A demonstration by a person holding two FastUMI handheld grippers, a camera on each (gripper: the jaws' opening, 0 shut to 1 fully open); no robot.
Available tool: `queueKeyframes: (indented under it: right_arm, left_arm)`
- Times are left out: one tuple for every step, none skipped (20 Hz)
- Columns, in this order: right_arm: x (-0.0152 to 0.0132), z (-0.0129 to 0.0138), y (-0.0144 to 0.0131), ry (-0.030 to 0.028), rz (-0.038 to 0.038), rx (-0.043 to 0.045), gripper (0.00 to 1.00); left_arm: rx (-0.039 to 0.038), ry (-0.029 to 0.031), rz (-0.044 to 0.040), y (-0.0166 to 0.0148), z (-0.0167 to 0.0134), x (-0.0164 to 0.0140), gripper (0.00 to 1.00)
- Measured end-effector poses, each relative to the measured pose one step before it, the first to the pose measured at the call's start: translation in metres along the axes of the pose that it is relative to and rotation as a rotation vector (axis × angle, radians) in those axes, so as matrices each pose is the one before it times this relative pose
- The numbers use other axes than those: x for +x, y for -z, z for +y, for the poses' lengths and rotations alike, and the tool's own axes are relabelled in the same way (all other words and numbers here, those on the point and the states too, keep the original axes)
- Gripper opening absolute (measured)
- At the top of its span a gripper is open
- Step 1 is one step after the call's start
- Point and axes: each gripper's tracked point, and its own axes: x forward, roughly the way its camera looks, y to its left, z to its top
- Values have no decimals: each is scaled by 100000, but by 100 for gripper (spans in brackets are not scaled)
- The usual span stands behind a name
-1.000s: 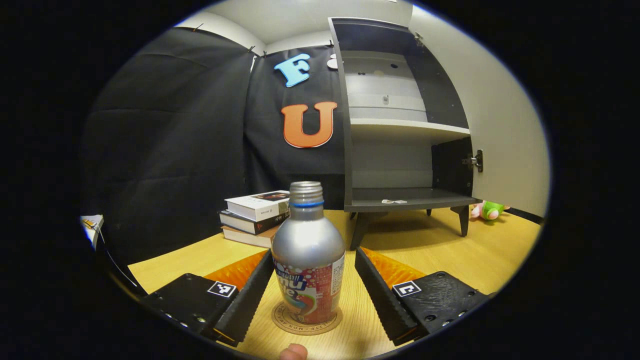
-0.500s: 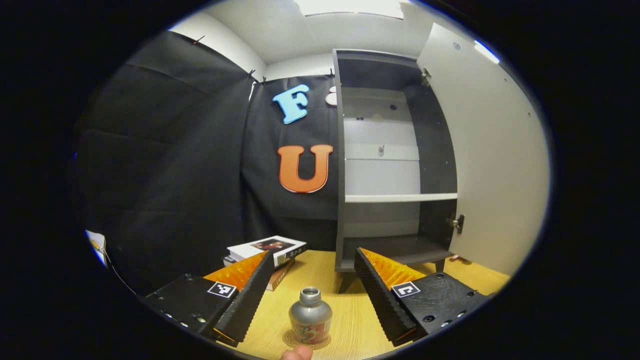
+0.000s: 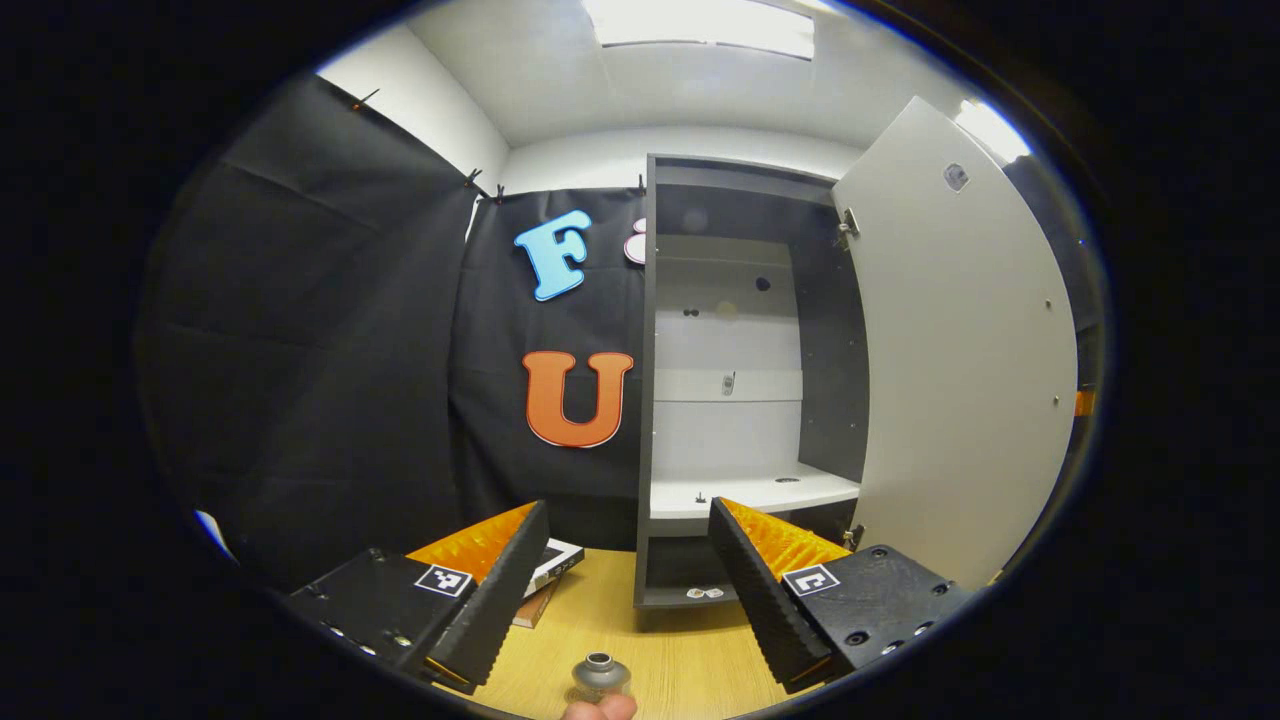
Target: Open the cabinet door with the right hand, grasp the bottle in the cabinet with the left hand and place it on the coaster, then close the cabinet door with the right hand.
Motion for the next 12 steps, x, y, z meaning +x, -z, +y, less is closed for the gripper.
queueKeyframes:
  right_arm:
    - [215,-30,-48,453,-502,434,82]
    - [135,36,12,219,-123,351,82]
    - [12,564,61,-1902,-192,498,82]
    - [129,118,266,-7,168,-531,82]
    - [97,157,88,-783,36,-719,81]
    - [39,487,32,-2296,103,-188,80]
    - [-10,383,292,-2278,1077,-729,80]
    - [231,583,-154,-2959,-80,-1599,78]
    - [-196,842,212,-4577,1035,-2717,77]
    - [1509,2650,1585,-3314,508,-1784,77]
    - [-204,908,-46,-2303,66,-1471,77]
    - [-684,2496,-3111,-2115,-448,-836,77]
  left_arm:
    - [711,291,1146,-272,-47,-326,97]
    - [105,469,-527,-226,-173,-273,97]
    - [-49,181,-35,94,-122,-309,97]
    - [177,13,246,240,-80,-281,97]
    - [663,-290,567,418,-95,-326,97]
    - [574,15,457,376,-107,-272,97]
    - [401,83,568,485,-133,-44,97]
    - [-6,138,854,492,-73,-93,97]
    - [-326,182,1034,480,10,-68,96]
    - [-567,-266,1214,468,46,-37,96]
    - [-702,-164,980,359,172,6,96]
    - [-685,-218,448,235,121,-70,96]
